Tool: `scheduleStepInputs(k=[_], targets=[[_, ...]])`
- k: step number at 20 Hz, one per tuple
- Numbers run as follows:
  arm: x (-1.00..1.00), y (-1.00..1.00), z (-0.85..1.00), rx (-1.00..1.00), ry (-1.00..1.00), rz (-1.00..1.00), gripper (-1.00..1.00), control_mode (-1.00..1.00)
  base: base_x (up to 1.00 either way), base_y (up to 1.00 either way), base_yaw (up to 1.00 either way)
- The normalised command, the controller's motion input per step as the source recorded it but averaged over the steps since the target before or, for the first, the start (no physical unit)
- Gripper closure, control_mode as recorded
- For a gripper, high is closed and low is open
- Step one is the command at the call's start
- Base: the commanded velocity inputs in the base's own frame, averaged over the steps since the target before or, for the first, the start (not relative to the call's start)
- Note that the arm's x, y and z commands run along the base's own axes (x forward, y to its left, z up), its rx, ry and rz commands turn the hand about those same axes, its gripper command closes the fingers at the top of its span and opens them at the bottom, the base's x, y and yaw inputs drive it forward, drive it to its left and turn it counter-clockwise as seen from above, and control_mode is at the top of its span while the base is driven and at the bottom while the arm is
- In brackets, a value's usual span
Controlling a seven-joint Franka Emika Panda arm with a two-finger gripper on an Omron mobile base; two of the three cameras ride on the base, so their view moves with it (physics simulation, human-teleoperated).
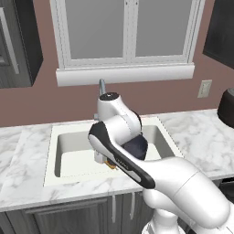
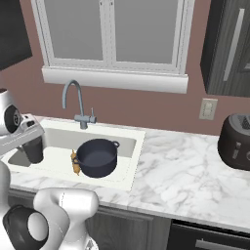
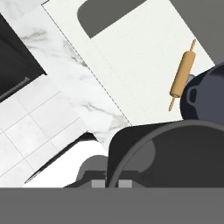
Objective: Pick the pot and glass cup and place them in the sink. Then turn on the water.
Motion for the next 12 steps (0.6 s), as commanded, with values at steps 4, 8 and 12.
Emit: scheduleStepInputs(k=[4, 8, 12], targets=[[0.07, 0.0, -0.2, 0.0, 0.0, 0.02, 1.0, -1.0, 0.0, 0.0, 0.0], [0.08, 0.01, -0.21, 0.0, 0.0, 0.01, 1.0, -1.0, 0.0, 0.0, 0.0], [0.2, 0.19, -0.21, 0.0, 0.0, 0.0, 1.0, -1.0, 0.0, 0.0, 0.0]])
